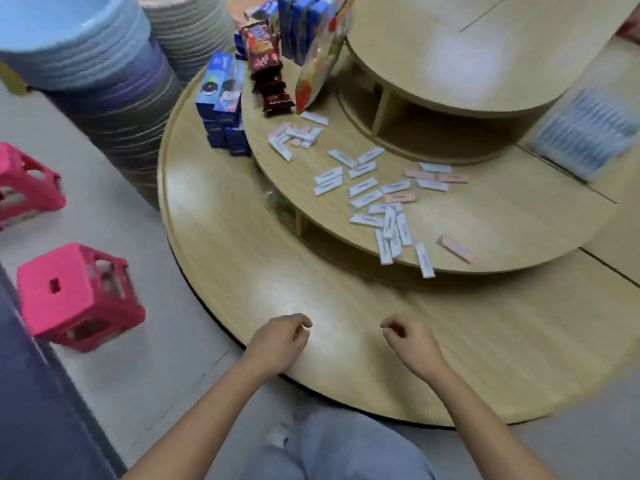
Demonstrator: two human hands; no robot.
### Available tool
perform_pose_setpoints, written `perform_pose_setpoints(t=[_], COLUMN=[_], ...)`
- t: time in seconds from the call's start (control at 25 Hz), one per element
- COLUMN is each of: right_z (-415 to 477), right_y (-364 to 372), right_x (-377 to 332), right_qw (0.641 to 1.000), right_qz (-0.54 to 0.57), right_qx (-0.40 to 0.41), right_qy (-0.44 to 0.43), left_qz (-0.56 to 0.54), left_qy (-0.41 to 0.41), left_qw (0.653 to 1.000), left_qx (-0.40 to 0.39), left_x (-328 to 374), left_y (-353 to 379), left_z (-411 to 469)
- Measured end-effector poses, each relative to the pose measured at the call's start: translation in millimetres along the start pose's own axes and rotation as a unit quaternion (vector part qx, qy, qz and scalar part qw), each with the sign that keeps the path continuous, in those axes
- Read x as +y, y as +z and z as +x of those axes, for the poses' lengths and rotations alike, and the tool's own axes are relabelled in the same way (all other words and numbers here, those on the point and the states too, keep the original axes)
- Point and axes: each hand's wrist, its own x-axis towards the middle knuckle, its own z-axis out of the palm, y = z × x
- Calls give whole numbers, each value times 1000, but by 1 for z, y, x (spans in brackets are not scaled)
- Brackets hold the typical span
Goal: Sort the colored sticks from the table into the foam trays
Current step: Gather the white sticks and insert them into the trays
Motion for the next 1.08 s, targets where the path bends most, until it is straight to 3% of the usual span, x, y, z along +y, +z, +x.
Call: perform_pose_setpoints(t=[0.16, 0.28, 0.48, 0.68, 0.88, 1.08], right_z=[17, 43, 79, 93, 94, 98], right_y=[-36, -64, -73, -72, -78, -92], right_x=[6, 0, -12, -26, -28, -48], right_qw=[950, 920, 951, 950, 942, 946], right_qz=[160, 183, 41, -12, 44, 124], right_qx=[220, 301, 250, 231, 230, 220], right_qy=[156, 170, 178, 209, 238, 201], left_qz=[-35, -69, -184, -307, -282, -302], left_qy=[45, 13, -82, -155, -114, -62], left_qw=[998, 997, 976, 937, 948, 946], left_qx=[-32, -27, -84, -58, -95, -100], left_x=[57, 100, 136, 146, 133, 106], left_y=[-11, -10, 7, 15, 9, -20], left_z=[67, 107, 147, 162, 157, 145])
